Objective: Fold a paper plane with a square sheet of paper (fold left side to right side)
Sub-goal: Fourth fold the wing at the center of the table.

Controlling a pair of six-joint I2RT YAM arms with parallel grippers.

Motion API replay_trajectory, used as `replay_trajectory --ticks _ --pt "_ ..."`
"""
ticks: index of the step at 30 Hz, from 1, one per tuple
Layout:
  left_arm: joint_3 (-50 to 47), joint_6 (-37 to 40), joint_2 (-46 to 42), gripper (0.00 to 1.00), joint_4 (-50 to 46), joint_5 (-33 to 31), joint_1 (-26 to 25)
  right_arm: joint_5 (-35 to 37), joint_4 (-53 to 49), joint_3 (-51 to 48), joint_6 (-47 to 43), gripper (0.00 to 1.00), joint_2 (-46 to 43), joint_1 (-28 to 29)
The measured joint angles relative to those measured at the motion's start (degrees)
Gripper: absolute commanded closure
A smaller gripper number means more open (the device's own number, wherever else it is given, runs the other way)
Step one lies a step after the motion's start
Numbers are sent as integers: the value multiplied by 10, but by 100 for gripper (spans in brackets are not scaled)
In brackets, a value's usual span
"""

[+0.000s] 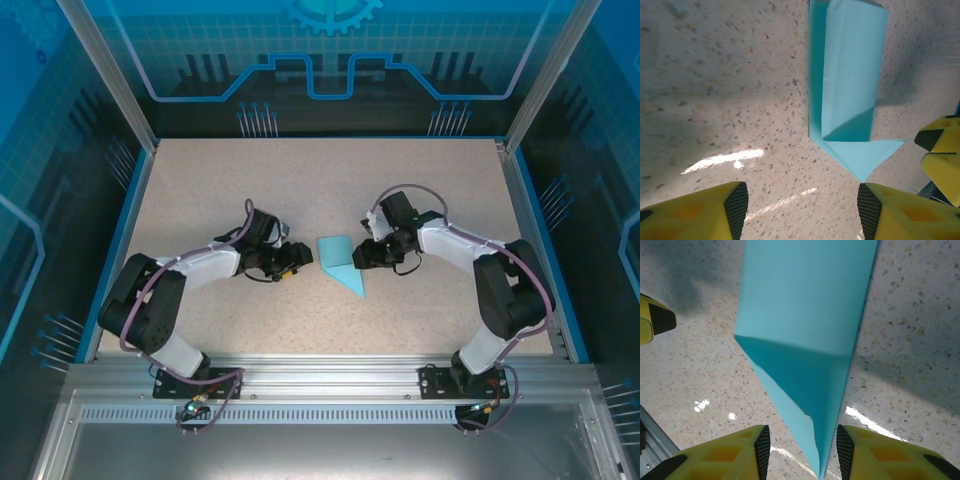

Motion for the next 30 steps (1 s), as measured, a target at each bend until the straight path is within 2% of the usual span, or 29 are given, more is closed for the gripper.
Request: replay_trajectory --ticks 11,20,23,26,30 --pt "63 -21 93 37 29 10 -42 21 -2 0 -4 64 30 0" --pt "115 -20 134 41 28 15 -50 40 -2 0 -3 69 40 0" --pt "120 -20 140 48 28 16 -51 46 -2 0 -3 69 40 0" --pt "129 -20 146 61 27 16 -52 49 1 0 -3 69 40 0" --pt "143 -20 151 73 22 16 -57 61 8 -9 -4 62 28 0"
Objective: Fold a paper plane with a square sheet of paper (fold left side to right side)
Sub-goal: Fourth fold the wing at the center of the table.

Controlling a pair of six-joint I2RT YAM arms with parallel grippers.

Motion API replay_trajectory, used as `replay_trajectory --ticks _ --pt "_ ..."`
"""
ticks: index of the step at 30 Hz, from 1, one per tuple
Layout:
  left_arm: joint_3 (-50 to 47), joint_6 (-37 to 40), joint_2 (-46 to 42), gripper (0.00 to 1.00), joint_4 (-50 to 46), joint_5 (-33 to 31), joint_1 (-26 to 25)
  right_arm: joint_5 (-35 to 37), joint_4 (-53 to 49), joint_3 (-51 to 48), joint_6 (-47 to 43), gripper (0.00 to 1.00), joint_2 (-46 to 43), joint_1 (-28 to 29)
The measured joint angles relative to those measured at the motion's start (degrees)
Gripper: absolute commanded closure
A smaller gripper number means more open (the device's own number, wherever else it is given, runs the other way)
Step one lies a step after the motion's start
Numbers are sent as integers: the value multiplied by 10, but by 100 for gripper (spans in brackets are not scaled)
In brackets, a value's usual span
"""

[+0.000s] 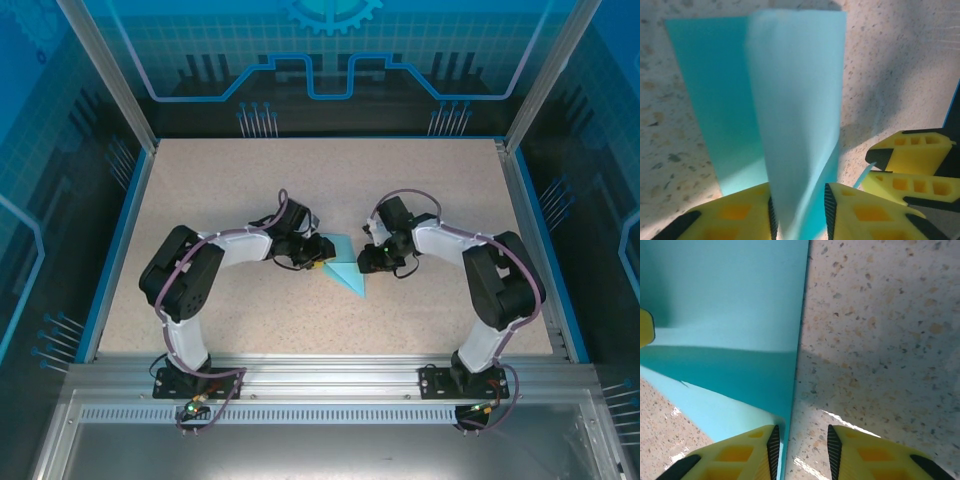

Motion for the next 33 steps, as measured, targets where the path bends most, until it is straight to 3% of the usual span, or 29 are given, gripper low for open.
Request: replay_trajectory --ticks 7,13,22,33 --pt "16 0 0 75 -14 -1 -7 64 5 -41 -10 52 -124 13" --pt "21 1 0 76 -35 -8 -9 124 29 -97 -19 48 -225 97" --pt "37 1 0 77 -62 -14 -9 237 73 -112 -30 42 -155 229" --pt "66 1 5 78 -80 -16 -9 298 117 -109 -45 43 -81 242"
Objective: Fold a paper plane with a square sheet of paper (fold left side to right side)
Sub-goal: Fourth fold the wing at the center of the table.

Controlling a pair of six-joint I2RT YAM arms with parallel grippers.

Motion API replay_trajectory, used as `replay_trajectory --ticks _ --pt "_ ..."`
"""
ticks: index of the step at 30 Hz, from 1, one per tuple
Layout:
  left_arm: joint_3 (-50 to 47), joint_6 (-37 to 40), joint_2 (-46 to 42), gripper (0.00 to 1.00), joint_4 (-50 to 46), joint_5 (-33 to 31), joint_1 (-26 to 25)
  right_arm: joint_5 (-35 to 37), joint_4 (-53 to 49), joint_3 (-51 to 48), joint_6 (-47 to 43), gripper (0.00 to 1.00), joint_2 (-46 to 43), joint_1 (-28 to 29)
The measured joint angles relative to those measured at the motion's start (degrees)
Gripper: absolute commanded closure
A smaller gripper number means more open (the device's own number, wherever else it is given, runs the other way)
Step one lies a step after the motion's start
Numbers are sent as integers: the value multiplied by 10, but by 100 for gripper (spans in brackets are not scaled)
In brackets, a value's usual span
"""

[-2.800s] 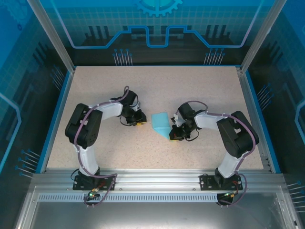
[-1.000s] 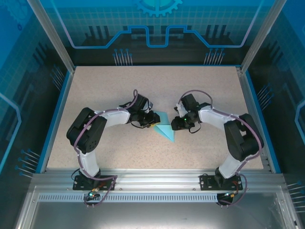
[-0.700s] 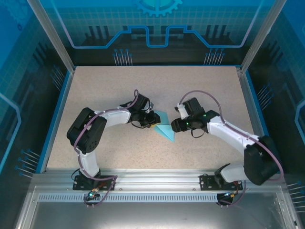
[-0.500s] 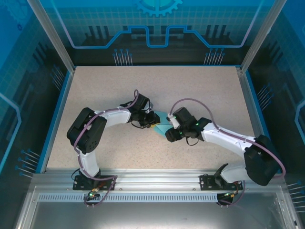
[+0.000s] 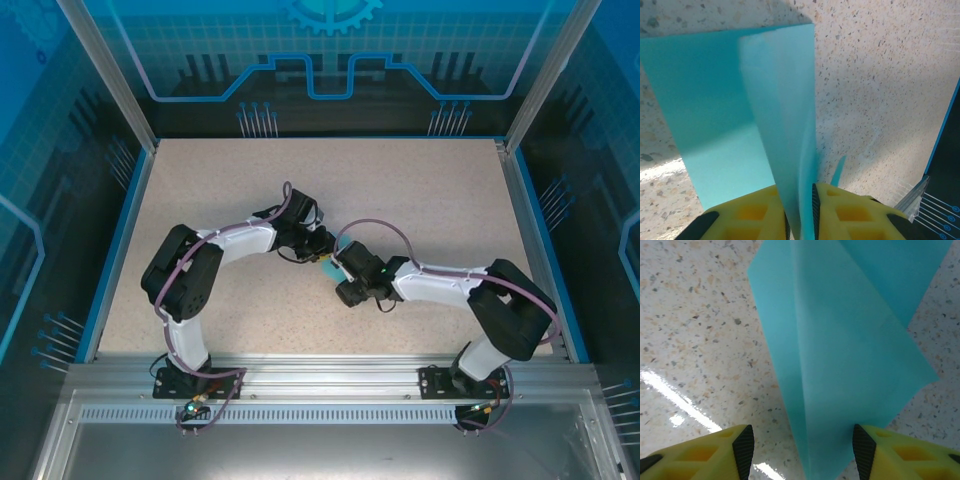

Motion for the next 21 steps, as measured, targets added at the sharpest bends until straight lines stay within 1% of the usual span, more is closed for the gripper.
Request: replay_trajectory --ticks 5,12,16,18,20,21 --pt "2 1 1 78 -7 0 -1 13 4 8 0 46 15 0" --pt "5 2 1 78 -15 0 -1 24 8 11 -7 60 24 0" --pt "7 3 1 77 -19 0 -1 29 9 16 -8 67 32 0" --pt "11 6 1 75 -25 -2 -1 31 8 16 -9 73 34 0" --pt "17 14 1 72 -31 -4 -1 33 8 16 -9 79 34 0" --pt "19 16 1 69 -34 -5 -1 33 8 16 -9 80 35 0"
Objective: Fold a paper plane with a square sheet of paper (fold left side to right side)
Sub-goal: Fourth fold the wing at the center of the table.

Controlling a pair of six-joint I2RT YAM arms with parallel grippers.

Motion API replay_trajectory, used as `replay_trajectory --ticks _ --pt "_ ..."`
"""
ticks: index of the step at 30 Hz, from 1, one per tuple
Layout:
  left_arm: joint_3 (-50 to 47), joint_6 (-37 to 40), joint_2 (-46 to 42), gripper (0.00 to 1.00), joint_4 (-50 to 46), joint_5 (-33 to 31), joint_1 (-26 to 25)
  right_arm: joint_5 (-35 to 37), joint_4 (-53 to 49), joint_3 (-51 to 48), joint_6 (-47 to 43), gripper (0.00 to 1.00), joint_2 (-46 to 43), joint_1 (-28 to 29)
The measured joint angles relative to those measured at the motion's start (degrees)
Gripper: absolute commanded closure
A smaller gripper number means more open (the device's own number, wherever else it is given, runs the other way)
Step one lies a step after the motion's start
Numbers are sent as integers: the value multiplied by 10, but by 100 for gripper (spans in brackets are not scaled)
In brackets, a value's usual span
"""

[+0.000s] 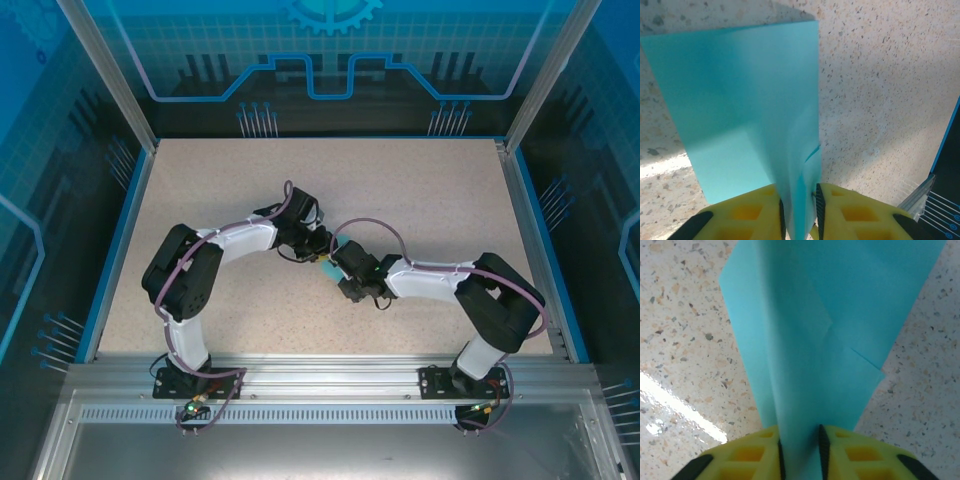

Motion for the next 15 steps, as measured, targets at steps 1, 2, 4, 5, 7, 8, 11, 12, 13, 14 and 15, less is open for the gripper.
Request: replay_trajectory --ticks 1,2,4,5,7,8,11,12,13,14,15 --pt "3 3 0 67 -3 -2 0 0 0 0 1 81 0 0" --pt "5 5 0 64 -7 -3 1 0 0 0 1 82 1 0" --pt "9 12 -3 57 -15 -5 3 -2 0 0 1 84 2 0" --pt "10 16 -5 53 -19 -7 5 -2 1 0 2 85 3 0" --pt "12 23 -13 45 -29 -8 10 -6 2 0 1 88 3 -1" --pt "12 28 -19 43 -34 -9 13 -9 4 0 2 88 3 -1" --pt "12 36 -44 38 -47 -10 24 -24 9 -1 2 90 3 -5" --pt "12 39 -53 36 -49 -10 28 -29 10 -2 2 90 3 -8" --pt "12 42 -65 35 -52 -10 34 -35 11 -2 3 90 3 -10" --pt "12 45 -76 35 -53 -10 40 -41 12 -2 4 90 3 -13" --pt "11 46 -86 34 -54 -10 44 -45 14 -3 5 91 3 -16"
